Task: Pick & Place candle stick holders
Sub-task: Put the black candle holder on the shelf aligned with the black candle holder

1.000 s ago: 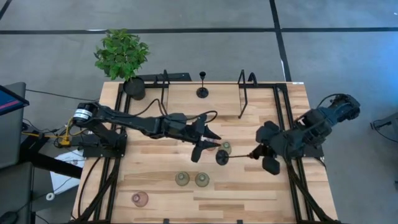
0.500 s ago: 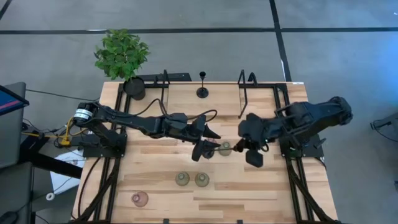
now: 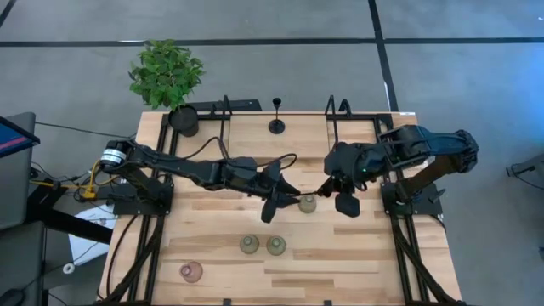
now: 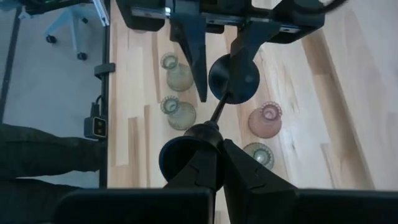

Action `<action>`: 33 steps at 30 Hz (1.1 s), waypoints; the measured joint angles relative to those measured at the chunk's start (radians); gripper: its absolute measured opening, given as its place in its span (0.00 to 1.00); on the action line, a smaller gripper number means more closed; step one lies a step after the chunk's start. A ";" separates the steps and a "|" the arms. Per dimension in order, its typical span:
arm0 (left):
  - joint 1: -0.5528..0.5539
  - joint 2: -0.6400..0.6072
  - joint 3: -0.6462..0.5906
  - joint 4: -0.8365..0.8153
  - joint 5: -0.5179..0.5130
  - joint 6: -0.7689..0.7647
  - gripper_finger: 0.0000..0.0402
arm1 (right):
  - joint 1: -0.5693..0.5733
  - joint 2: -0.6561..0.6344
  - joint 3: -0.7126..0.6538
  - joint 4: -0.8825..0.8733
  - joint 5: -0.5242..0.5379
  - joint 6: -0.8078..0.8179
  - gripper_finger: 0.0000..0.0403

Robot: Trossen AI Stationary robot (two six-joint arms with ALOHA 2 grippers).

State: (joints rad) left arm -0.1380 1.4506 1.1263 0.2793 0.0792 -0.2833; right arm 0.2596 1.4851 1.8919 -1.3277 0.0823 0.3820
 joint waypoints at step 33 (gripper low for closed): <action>-0.004 0.008 0.000 -0.057 -0.040 0.003 0.06 | -0.021 0.024 0.000 0.054 -0.051 -0.052 0.00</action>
State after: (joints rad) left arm -0.1421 1.4586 1.1263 0.2226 0.0391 -0.2804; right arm 0.2390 1.5089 1.8923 -1.2739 0.0317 0.3302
